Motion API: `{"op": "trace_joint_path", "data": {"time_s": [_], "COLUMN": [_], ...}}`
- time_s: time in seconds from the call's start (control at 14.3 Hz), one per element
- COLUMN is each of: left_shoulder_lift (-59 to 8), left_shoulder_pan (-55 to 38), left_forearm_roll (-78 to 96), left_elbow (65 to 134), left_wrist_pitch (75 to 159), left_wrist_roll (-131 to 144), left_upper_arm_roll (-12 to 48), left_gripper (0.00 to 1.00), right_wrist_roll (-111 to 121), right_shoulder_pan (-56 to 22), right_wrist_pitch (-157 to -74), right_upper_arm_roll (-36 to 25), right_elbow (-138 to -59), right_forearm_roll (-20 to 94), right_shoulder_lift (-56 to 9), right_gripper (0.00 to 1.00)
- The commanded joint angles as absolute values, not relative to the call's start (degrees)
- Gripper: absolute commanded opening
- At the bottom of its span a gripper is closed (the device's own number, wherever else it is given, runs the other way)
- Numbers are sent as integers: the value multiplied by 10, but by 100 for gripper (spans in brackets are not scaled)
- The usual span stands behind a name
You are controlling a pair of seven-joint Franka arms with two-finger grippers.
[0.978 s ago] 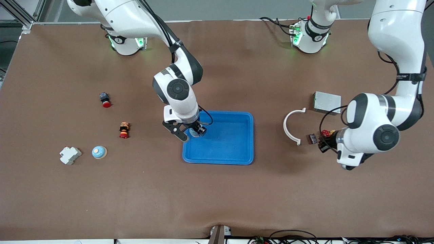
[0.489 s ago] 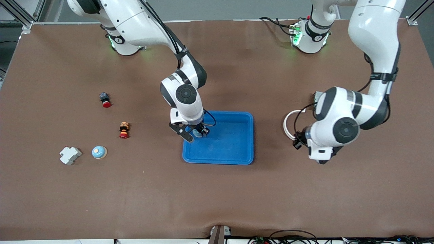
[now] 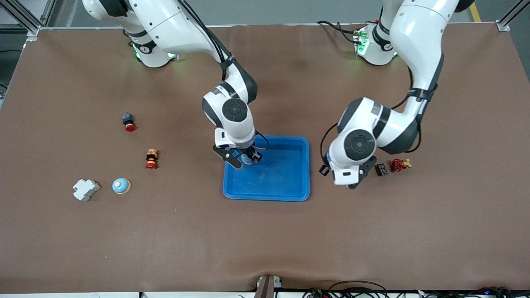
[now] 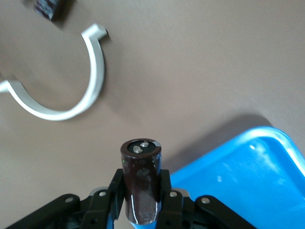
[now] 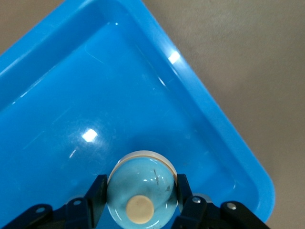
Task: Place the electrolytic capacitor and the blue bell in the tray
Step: 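Lower the bell and capacitor into the tray and open both grippers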
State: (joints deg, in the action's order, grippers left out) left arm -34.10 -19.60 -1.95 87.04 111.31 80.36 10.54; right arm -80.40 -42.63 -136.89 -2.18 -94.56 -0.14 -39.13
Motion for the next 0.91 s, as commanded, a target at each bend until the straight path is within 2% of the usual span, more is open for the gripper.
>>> {"op": "trace_joint_path", "data": {"time_s": [0.0,0.42,0.49,0.56,0.63,0.84], "left_shoulder_lift": [-349,-386,-397,-404,-413,-428], "left_shoulder_pan": [-222,-252,-257,-259,-261,-276], "left_forearm_roll": [-12,1,0,-1,-2,-2], "left_elbow": [856,857,857,857,857,857], "left_wrist_pitch": [1122,1195,1221,1247,1262,1266], "left_wrist_roll": [855,943,957,968,976,1003], "left_upper_arm_roll": [103,103,103,102,102,102], "left_gripper": [0,0,0,0,0,0], "right_wrist_roll": [-827,-837,-837,-836,-836,-830], "right_shoulder_pan": [-439,-447,-446,-447,-448,-447], "right_wrist_pitch": [-1385,-1390,-1390,-1390,-1390,-1383], "right_upper_arm_roll": [-27,-27,-27,-28,-29,-29], "right_elbow": [-943,-943,-943,-943,-943,-931], "right_forearm_roll": [-14,-15,-15,-17,-17,-18], "right_shoulder_lift": [-403,-415,-416,-416,-417,-415], "right_gripper": [0,0,3,82,100,100]}}
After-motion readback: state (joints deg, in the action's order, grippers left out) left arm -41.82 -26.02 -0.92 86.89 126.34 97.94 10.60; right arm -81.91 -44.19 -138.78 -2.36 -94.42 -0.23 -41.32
